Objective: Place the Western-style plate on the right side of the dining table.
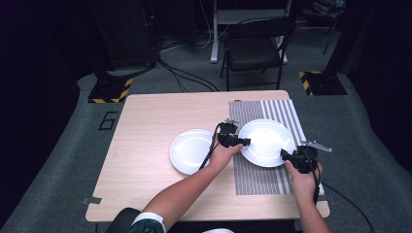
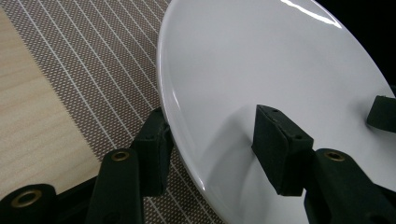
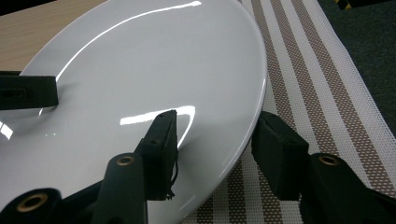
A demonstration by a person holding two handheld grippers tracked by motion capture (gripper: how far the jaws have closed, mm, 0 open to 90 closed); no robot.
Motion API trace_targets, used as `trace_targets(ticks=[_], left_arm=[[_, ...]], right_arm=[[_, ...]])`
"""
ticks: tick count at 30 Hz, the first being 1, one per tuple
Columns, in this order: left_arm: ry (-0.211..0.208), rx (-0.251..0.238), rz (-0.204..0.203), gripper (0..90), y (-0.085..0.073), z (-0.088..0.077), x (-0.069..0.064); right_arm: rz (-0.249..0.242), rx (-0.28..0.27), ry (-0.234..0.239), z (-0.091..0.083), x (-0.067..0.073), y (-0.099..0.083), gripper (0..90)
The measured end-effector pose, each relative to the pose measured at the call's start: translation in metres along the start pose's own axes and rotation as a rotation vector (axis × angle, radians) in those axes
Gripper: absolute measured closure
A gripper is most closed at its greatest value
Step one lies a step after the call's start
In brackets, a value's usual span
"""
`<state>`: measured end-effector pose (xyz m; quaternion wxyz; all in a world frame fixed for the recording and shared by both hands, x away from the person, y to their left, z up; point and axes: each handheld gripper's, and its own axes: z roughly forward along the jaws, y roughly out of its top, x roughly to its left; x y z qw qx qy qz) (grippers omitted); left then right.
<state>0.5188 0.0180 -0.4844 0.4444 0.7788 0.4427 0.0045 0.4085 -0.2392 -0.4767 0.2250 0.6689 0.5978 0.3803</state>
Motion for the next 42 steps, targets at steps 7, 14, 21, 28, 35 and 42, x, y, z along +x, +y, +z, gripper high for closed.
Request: trace_targets(ticks=[7, 14, 21, 28, 35, 42], left_arm=[[0.001, -0.007, -0.015, 48.7, 0.001, 0.006, 0.002], [0.009, 0.001, -0.007, 49.0, 0.000, 0.012, 0.002], [0.018, 0.010, 0.007, 48.9, -0.002, 0.016, 0.000], [0.015, 0.011, 0.012, 49.0, -0.003, 0.020, -0.001], [0.014, 0.012, 0.016, 49.6, -0.003, 0.022, 0.001], [0.007, 0.024, 0.009, 49.7, -0.006, 0.028, 0.003]], right_arm=[[0.001, -0.011, 0.000, 0.006, -0.004, 0.003, 50.8], [-0.011, -0.015, -0.017, 0.011, -0.006, 0.003, 50.9], [-0.008, -0.007, -0.023, 0.014, -0.010, -0.002, 51.1], [-0.015, -0.003, -0.034, 0.015, -0.013, -0.004, 51.1], [-0.019, 0.001, -0.038, 0.018, -0.014, -0.006, 51.5], [-0.017, 0.009, -0.044, 0.021, -0.016, -0.008, 51.5]])
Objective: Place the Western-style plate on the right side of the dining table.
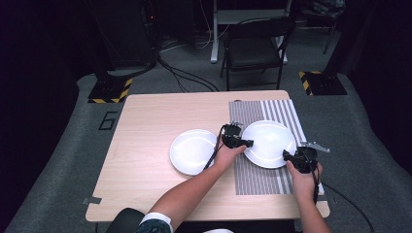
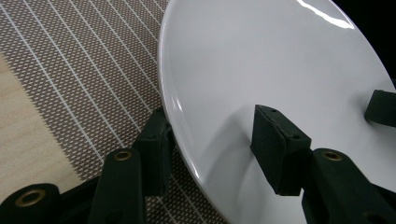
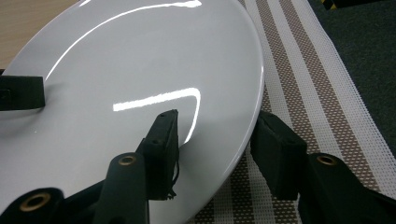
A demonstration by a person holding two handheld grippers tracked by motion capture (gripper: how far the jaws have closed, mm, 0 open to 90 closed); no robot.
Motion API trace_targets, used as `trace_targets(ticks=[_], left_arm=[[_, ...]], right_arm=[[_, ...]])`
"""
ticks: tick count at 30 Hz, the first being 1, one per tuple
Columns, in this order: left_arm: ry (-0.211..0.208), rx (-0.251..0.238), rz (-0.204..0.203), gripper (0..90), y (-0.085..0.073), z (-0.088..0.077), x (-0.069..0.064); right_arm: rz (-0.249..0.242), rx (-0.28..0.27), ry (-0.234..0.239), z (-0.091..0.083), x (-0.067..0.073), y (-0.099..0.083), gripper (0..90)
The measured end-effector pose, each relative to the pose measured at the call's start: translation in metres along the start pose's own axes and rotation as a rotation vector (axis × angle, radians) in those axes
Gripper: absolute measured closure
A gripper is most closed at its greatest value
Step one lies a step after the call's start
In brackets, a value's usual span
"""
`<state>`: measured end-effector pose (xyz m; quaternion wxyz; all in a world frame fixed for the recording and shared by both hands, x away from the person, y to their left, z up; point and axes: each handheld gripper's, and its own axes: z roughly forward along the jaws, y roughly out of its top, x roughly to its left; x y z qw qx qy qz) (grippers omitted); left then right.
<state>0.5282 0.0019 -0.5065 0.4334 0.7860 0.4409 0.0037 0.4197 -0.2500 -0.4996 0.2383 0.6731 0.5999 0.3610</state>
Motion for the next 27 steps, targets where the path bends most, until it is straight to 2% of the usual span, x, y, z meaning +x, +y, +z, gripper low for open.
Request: trace_targets(ticks=[15, 27], left_arm=[[0.000, 0.019, -0.008, 49.7, -0.002, 0.010, 0.000], [0.010, 0.015, -0.006, 49.7, -0.002, 0.014, 0.000]], right_arm=[[0.001, 0.010, -0.018, 0.004, -0.006, -0.002, 51.6], [0.002, 0.016, -0.029, 0.009, -0.008, -0.002, 51.6]])
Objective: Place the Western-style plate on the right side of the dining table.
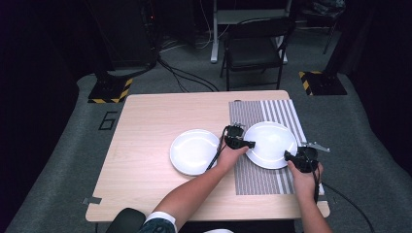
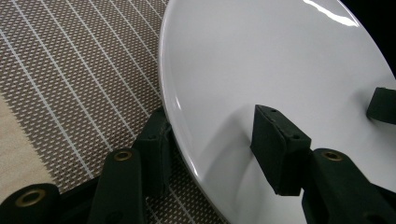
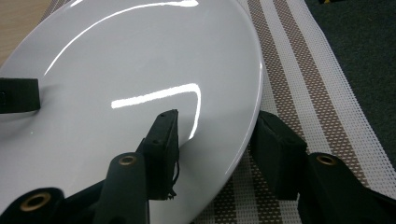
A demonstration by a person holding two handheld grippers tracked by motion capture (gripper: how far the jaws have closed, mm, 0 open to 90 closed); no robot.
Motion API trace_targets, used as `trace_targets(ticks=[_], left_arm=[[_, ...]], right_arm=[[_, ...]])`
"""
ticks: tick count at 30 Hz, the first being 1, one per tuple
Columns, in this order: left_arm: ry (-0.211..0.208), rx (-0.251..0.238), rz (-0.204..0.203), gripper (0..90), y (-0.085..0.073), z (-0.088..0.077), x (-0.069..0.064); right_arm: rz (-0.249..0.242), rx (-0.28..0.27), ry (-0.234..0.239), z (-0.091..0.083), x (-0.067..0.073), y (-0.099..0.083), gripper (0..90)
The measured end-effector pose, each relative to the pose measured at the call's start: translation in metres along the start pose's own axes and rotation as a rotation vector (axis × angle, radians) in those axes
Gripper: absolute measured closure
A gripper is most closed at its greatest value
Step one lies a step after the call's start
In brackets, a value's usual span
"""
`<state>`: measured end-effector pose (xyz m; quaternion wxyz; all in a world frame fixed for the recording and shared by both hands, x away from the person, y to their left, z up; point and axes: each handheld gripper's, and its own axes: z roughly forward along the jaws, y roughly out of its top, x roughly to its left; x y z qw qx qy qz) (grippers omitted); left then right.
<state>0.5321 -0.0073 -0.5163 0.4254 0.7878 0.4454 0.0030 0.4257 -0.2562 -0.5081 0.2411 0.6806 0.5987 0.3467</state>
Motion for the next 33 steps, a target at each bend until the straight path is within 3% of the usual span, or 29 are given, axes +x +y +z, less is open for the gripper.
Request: trace_targets(ticks=[15, 33], left_arm=[[0.022, -0.008, 0.017, 49.8, 0.002, 0.004, -0.003], [0.081, -0.001, 0.054, 48.4, 0.002, 0.006, -0.011]], right_arm=[[0.010, 0.010, -0.008, 0.004, -0.002, 0.001, 51.8], [0.002, 0.025, -0.037, 0.005, -0.002, 0.000, 52.2]])
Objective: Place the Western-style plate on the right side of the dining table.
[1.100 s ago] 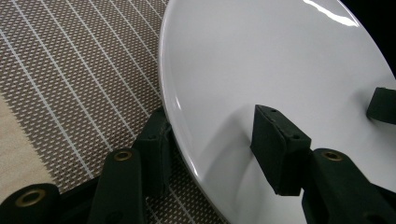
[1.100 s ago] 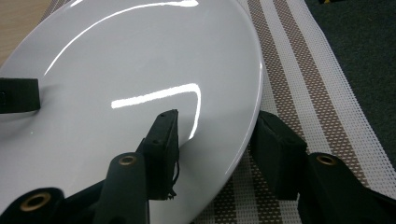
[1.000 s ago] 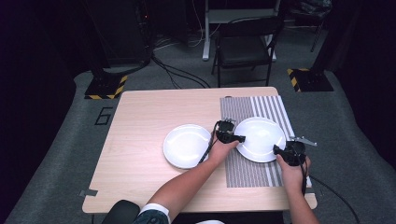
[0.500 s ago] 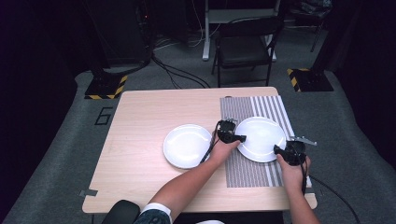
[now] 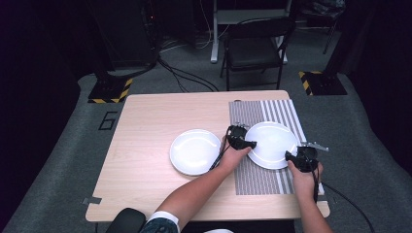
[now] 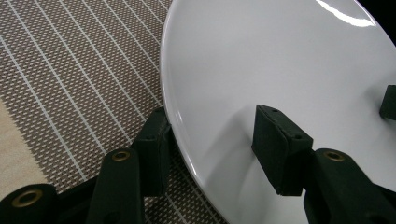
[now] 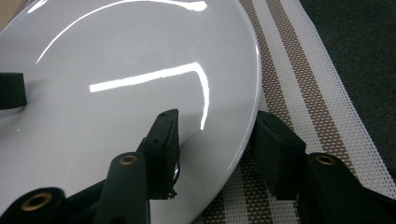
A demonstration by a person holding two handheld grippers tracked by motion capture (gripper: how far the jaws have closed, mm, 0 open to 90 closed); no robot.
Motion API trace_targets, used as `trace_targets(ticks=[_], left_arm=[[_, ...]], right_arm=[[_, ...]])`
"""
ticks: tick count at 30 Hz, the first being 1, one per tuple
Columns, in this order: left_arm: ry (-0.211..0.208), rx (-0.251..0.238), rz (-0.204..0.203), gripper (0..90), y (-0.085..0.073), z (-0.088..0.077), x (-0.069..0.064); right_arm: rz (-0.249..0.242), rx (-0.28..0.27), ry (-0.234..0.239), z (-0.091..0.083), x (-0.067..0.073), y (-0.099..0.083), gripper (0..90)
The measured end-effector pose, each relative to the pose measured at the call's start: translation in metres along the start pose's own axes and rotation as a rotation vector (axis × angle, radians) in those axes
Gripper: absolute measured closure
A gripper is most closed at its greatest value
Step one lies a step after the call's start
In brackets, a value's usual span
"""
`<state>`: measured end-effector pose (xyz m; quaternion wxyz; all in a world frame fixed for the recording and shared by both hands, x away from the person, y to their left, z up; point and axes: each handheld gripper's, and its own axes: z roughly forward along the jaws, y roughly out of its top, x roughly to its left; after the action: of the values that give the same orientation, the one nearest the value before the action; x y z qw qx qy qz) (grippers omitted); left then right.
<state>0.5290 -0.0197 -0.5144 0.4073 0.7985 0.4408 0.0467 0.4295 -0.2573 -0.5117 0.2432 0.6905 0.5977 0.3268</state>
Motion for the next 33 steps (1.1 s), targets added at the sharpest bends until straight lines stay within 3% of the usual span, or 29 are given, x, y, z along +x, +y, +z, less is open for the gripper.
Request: trace_targets(ticks=[14, 33], left_arm=[[0.033, 0.007, 0.033, 48.0, 0.0007, 0.0008, -0.0029], [0.042, 0.012, 0.038, 50.4, 0.0012, 0.0012, -0.0029]], right_arm=[[-0.004, 0.006, -0.008, 0.0019, -0.0005, -0.0005, 51.3], [0.016, 0.033, 0.007, 0.0036, -0.0060, 0.0009, 50.8]])
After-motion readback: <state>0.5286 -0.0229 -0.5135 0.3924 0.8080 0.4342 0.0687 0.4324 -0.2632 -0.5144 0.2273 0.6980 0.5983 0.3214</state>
